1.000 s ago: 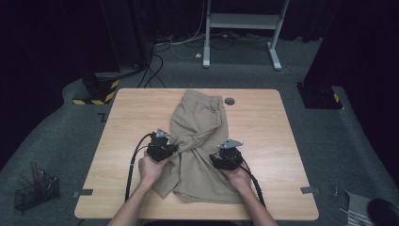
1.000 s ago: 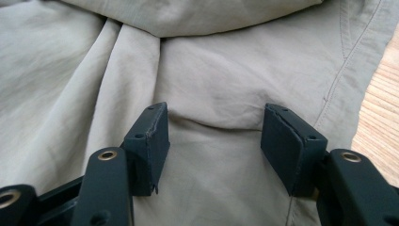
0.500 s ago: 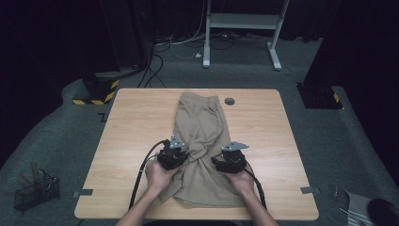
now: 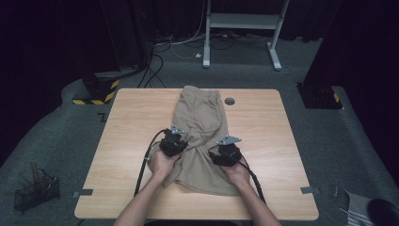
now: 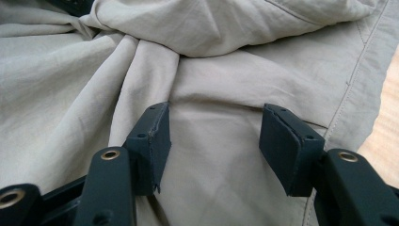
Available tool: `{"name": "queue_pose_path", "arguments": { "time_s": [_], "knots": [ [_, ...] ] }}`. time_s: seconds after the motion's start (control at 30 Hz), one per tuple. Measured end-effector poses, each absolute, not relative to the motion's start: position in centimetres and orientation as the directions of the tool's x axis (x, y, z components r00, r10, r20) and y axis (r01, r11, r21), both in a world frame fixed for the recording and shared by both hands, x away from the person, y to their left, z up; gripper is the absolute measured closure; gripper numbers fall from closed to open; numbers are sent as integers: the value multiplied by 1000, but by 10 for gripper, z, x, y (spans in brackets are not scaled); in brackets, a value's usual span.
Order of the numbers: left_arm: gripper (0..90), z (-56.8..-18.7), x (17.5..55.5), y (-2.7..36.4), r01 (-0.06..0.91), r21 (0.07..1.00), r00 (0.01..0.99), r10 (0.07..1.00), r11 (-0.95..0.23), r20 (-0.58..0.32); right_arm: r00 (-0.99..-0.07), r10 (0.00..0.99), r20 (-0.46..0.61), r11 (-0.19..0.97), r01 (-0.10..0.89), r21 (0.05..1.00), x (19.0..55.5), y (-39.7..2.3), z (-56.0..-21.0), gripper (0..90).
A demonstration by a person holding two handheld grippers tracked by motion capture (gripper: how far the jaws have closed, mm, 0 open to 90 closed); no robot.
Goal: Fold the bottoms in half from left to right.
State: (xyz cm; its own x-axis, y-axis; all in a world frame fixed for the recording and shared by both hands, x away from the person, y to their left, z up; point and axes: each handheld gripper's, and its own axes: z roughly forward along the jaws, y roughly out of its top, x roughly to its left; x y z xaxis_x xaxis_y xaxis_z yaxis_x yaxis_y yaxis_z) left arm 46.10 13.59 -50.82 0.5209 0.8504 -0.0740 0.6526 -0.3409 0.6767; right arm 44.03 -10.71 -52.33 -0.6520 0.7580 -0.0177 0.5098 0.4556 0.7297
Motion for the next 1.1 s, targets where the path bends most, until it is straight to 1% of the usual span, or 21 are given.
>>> {"name": "queue_pose_path", "arguments": {
  "time_s": [0.07,0.1,0.13,0.3,0.37,0.53,0.6,0.67,0.73,0.87,0.97,1.0,1.07,1.1],
  "knots": [
    [826,-505,462,138,663,667,522,848,-339,-87,-649,761,-16,452,512,730,443,-107,-523,434],
    [778,-504,460,138,661,669,523,848,-339,-87,-647,762,-17,451,512,731,442,-107,-524,434],
    [778,-500,456,140,652,676,530,844,-343,-84,-647,762,-17,451,512,731,442,-107,-524,434],
    [591,-478,437,157,623,727,540,831,-288,-135,-644,765,-21,450,510,733,442,-108,-524,434],
    [532,-470,431,168,620,740,532,833,-261,-151,-644,765,-21,449,510,734,441,-108,-524,435],
    [439,-463,427,197,640,740,474,865,-207,-167,-638,770,-18,445,516,732,440,-107,-524,435],
    [431,-468,428,209,666,724,432,885,-183,-174,-638,770,-19,445,515,733,440,-107,-524,434],
    [429,-476,430,219,697,704,386,898,-134,-211,-638,770,-19,445,515,733,440,-107,-524,435],
    [426,-485,432,225,721,681,361,908,-125,-215,-638,770,-20,446,514,733,440,-107,-524,434],
    [418,-500,435,227,747,643,322,938,-167,-130,-638,770,-20,446,514,732,440,-107,-524,434],
    [410,-508,434,227,755,630,305,948,-183,-90,-637,771,-18,444,516,732,440,-107,-524,434],
    [411,-509,432,227,744,639,307,949,-194,-70,-637,771,-18,444,516,732,440,-107,-524,434],
    [447,-510,430,226,737,643,305,951,-207,-44,-637,771,-18,444,516,732,440,-107,-524,434],
    [491,-510,429,225,732,643,306,952,-226,-14,-637,771,-15,443,518,732,440,-108,-524,434]
  ]
}}
